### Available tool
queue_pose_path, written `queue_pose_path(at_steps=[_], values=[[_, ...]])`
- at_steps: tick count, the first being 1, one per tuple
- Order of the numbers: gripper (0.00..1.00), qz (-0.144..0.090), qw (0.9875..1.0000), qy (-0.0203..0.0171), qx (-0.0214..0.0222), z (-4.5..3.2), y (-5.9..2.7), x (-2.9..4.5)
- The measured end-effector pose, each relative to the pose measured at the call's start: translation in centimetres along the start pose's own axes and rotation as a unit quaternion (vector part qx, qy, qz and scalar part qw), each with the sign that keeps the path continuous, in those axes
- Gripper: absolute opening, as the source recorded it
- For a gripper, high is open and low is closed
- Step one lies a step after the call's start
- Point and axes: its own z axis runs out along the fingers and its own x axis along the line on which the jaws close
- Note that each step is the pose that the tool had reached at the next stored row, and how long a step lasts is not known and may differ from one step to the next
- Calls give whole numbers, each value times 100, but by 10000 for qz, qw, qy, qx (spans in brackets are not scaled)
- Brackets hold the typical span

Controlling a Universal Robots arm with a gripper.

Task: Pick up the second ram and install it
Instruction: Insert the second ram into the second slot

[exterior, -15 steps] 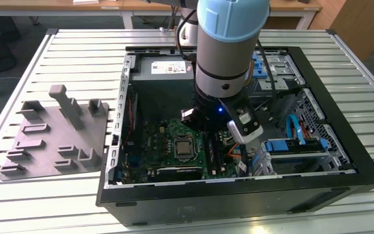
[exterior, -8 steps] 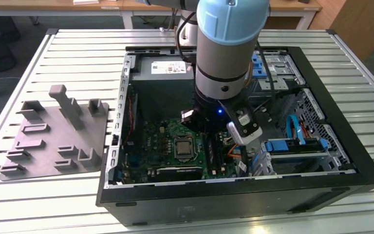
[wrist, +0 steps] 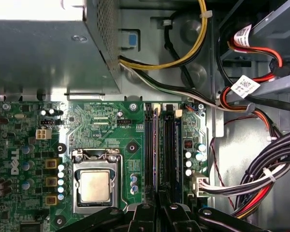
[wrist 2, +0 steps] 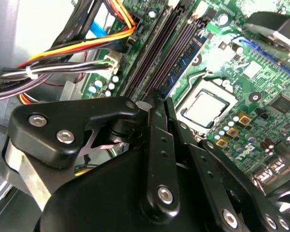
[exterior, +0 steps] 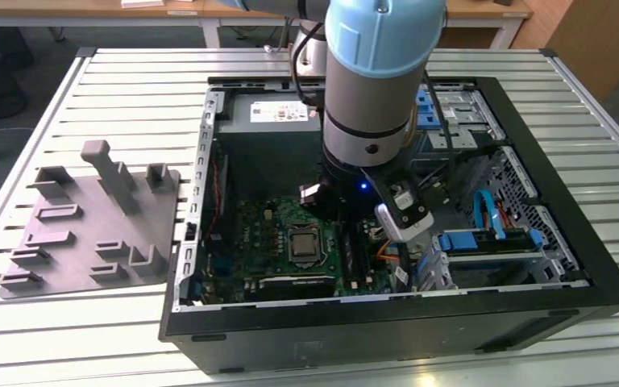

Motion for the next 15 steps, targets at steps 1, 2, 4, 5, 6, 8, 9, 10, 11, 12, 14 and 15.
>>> queue_pose_path(at_steps=[1,2,4,5,6,8,9,10,11,12,14,15], values=[[14,0,10000,-1,4,1,-11,-1],[14,-1,10000,-1,9,2,-24,-1],[14,-1,10000,-1,16,6,-46,-1],[14,0,10000,-1,18,11,-54,-1],[14,5,10000,-1,20,17,-60,-1],[14,16,10000,-2,24,27,-72,-2],[14,21,10000,-3,23,34,-75,-1],[14,24,10000,-3,23,41,-76,-2],[14,26,10000,-3,24,45,-76,-3],[14,27,10000,-3,25,49,-77,-4],[14,29,10000,-3,25,59,-77,-6],[14,30,10000,-3,24,66,-77,-6]])
